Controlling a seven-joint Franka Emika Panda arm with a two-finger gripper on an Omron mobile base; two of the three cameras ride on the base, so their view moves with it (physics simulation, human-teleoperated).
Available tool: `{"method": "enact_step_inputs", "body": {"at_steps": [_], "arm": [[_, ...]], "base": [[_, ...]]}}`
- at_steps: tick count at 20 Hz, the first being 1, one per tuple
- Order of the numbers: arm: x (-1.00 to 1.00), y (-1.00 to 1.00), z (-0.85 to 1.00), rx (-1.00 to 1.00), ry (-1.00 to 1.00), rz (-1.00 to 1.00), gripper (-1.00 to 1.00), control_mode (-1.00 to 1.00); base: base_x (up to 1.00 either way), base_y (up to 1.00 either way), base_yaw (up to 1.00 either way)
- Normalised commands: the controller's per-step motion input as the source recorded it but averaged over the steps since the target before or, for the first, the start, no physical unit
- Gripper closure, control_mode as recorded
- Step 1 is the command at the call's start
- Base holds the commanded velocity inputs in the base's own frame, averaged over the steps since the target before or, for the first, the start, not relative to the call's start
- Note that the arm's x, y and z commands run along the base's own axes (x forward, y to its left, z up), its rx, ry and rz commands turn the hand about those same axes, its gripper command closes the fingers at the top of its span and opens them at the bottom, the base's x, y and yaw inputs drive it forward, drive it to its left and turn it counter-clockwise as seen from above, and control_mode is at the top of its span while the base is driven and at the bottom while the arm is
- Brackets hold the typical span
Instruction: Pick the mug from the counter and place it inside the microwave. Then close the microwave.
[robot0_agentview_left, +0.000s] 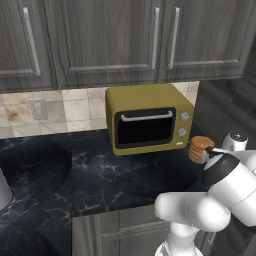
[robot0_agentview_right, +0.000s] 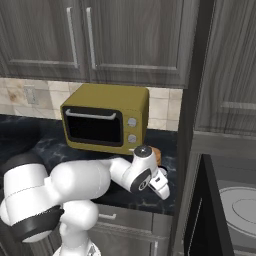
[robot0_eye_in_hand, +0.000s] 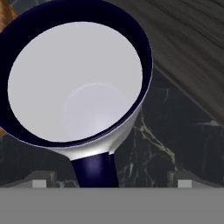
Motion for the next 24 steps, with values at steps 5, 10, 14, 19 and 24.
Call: {"method": "enact_step_inputs", "body": {"at_steps": [5,10,14,19,24], "arm": [[0.00,0.00,0.00,0.00,0.00,0.00,-1.00,-1.00],[0.00,0.00,0.00,0.00,0.00,0.00,-1.00,-1.00],[0.00,0.00,0.00,0.00,0.00,0.00,1.00,-1.00],[0.00,0.15,0.00,0.00,0.00,0.06,1.00,-1.00],[0.00,0.20,0.00,0.00,0.00,0.15,1.00,-1.00]], "base": [[0.00,0.00,0.00],[0.00,0.00,0.00],[0.00,0.00,0.00],[0.00,0.00,0.00],[0.00,0.00,0.00]]}}
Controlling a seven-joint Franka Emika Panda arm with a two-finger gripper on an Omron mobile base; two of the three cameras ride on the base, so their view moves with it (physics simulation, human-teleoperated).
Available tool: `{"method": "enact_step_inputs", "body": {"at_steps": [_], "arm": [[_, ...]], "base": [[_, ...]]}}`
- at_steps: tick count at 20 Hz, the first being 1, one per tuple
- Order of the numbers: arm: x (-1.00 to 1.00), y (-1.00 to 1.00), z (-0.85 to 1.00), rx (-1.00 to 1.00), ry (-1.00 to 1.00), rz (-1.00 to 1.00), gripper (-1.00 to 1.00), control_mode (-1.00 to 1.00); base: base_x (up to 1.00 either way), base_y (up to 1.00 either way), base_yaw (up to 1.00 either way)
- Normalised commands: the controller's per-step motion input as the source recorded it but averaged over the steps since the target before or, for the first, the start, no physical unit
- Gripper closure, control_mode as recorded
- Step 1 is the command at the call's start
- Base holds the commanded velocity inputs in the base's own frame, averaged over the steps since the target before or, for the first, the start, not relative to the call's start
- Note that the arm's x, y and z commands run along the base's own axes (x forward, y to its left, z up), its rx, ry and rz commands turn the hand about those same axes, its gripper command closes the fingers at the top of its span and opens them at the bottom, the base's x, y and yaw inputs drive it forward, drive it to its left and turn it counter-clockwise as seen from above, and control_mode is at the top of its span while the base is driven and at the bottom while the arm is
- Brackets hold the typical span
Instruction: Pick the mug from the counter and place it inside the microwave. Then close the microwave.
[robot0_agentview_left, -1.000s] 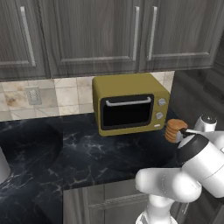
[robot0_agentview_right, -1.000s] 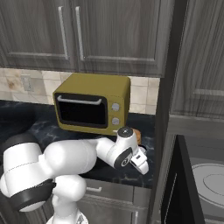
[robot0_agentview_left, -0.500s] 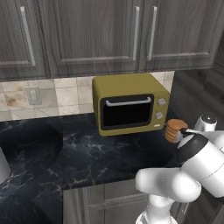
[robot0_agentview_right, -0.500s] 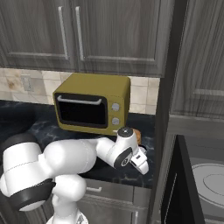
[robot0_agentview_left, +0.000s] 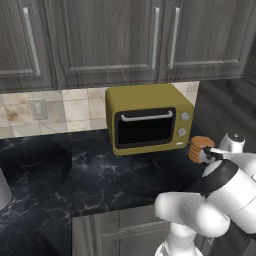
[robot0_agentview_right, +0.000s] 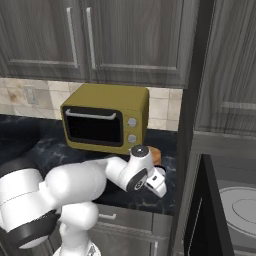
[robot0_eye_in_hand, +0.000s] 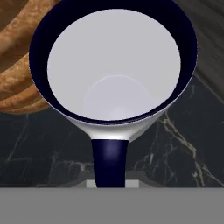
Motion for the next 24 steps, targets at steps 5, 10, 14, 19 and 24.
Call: {"method": "enact_step_inputs", "body": {"at_steps": [5,10,14,19,24], "arm": [[0.00,0.23,0.00,0.00,0.00,0.16,1.00,-1.00],[-0.06,0.27,0.11,0.00,0.00,0.16,1.00,-1.00],[-0.48,0.43,0.41,-0.01,-0.03,0.14,1.00,-1.00],[-0.63,0.24,0.53,-0.01,-0.01,0.08,1.00,-1.00],[-0.31,0.34,0.35,0.00,0.00,0.03,1.00,-1.00]], "base": [[0.00,0.00,0.00],[0.00,0.00,0.00],[0.00,0.00,0.00],[0.00,0.00,0.00],[0.00,0.00,0.00]]}}
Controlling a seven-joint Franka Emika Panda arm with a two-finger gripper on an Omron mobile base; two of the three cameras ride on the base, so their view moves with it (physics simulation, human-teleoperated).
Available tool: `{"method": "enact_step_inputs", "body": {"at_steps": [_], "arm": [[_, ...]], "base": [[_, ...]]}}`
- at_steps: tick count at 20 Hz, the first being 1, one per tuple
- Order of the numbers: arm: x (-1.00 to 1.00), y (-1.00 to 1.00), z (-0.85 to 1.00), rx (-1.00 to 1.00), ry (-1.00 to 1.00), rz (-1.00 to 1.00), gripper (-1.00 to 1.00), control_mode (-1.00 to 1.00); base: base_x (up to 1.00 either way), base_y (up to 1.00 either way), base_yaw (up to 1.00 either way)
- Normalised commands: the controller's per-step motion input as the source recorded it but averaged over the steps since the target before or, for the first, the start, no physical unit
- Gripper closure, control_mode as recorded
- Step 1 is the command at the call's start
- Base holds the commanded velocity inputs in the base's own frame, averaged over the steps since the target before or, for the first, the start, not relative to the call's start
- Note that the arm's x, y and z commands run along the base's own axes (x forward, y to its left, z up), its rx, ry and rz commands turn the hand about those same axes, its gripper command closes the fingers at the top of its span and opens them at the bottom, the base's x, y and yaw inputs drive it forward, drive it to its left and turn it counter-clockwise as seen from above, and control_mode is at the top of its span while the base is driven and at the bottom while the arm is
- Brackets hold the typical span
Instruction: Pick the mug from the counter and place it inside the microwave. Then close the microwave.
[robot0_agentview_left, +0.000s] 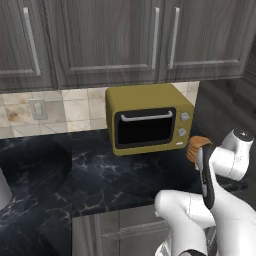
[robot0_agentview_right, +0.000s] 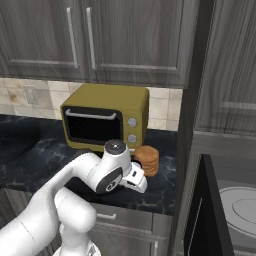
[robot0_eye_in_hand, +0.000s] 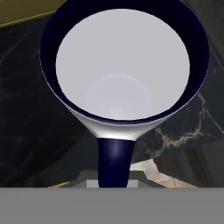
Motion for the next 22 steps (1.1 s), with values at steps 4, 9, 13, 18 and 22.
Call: {"method": "enact_step_inputs", "body": {"at_steps": [4,9,13,18,22], "arm": [[-0.23,0.45,0.37,0.00,0.00,0.03,1.00,-1.00],[-0.18,0.49,0.39,0.00,0.00,0.10,1.00,-1.00],[-0.23,0.55,0.48,0.00,0.03,0.19,1.00,-1.00],[-0.12,0.60,0.33,0.00,0.06,0.23,1.00,-1.00],[-0.16,0.66,0.01,-0.01,0.04,0.19,1.00,-1.00]], "base": [[0.00,0.00,0.00],[0.00,0.00,0.00],[0.00,0.00,0.00],[0.00,0.00,0.00],[0.00,0.00,0.00]]}}
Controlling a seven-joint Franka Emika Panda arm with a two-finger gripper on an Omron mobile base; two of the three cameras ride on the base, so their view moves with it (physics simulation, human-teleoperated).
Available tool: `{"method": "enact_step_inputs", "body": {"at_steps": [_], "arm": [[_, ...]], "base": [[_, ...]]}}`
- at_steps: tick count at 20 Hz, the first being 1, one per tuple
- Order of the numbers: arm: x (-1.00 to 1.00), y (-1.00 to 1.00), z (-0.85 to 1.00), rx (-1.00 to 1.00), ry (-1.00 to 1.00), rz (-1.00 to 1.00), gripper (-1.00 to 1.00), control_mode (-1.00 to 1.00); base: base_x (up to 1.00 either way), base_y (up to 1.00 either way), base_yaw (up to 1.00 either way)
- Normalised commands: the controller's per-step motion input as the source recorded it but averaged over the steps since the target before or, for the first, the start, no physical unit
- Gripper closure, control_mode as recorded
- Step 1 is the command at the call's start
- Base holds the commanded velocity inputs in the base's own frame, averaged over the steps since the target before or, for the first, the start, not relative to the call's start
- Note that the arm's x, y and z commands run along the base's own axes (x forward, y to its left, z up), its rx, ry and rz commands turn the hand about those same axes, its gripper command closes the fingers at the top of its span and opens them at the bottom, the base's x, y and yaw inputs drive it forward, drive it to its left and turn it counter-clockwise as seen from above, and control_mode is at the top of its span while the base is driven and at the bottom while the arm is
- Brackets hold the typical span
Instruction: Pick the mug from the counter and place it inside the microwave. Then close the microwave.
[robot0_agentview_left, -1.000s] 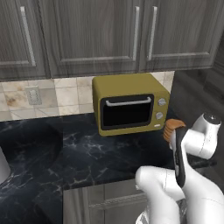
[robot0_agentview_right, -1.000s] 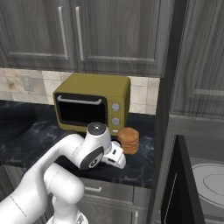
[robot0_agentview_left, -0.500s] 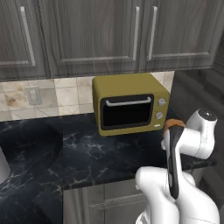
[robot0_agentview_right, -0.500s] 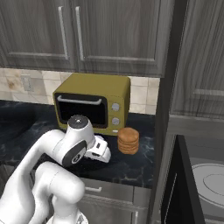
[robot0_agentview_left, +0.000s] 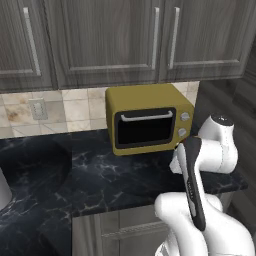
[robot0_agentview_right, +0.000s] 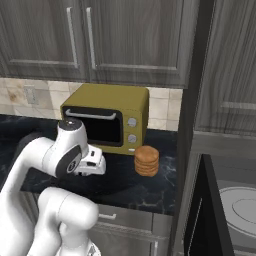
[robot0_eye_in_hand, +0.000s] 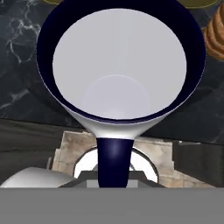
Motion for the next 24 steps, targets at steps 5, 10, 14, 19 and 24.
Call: {"method": "enact_step_inputs", "body": {"at_steps": [5,10,14,19,24], "arm": [[-0.24,0.54,0.11,-0.05,0.00,0.13,1.00,-1.00],[-0.21,0.40,0.41,-0.05,0.00,0.04,1.00,-1.00],[-0.29,0.35,0.34,-0.03,-0.06,0.00,1.00,-1.00],[-0.38,0.28,0.21,0.00,-0.04,-0.02,1.00,-1.00],[-0.19,0.06,0.10,0.00,-0.03,-0.05,1.00,-1.00]], "base": [[0.00,0.00,0.00],[0.00,0.00,0.00],[0.00,0.00,0.00],[0.00,0.00,0.00],[0.00,0.00,0.00]]}}
